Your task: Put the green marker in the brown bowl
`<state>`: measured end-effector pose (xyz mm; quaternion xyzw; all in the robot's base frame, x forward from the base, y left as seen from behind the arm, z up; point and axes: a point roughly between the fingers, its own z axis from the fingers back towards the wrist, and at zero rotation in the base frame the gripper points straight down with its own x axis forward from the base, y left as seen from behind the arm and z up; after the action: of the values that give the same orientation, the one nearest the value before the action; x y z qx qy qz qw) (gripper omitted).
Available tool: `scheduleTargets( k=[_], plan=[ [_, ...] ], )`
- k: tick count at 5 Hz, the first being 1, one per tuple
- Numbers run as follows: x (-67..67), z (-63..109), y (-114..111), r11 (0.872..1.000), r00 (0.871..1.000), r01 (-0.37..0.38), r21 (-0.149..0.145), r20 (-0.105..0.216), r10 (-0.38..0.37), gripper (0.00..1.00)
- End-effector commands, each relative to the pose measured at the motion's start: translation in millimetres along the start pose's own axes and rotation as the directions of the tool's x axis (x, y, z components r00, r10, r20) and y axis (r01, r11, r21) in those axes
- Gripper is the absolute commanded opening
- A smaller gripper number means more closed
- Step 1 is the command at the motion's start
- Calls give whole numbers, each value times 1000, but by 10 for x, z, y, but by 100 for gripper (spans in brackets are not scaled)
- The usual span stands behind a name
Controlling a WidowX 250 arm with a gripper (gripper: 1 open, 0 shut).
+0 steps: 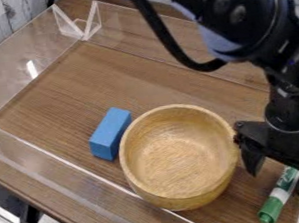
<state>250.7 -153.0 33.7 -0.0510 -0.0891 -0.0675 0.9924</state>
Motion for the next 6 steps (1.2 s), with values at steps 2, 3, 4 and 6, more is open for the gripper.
scheduleTargets(
  k=[2,3,4,6],
  plan=[
    [34,-81,31,999,999,-25,-23,30,25,100],
    [26,-116,24,999,999,-32,-25,27,33,100],
    [28,-130,25,999,999,-28,-23,24,29,0],
    [30,-72,38,1000,1000,4,-9,6,-4,0]
  ],
)
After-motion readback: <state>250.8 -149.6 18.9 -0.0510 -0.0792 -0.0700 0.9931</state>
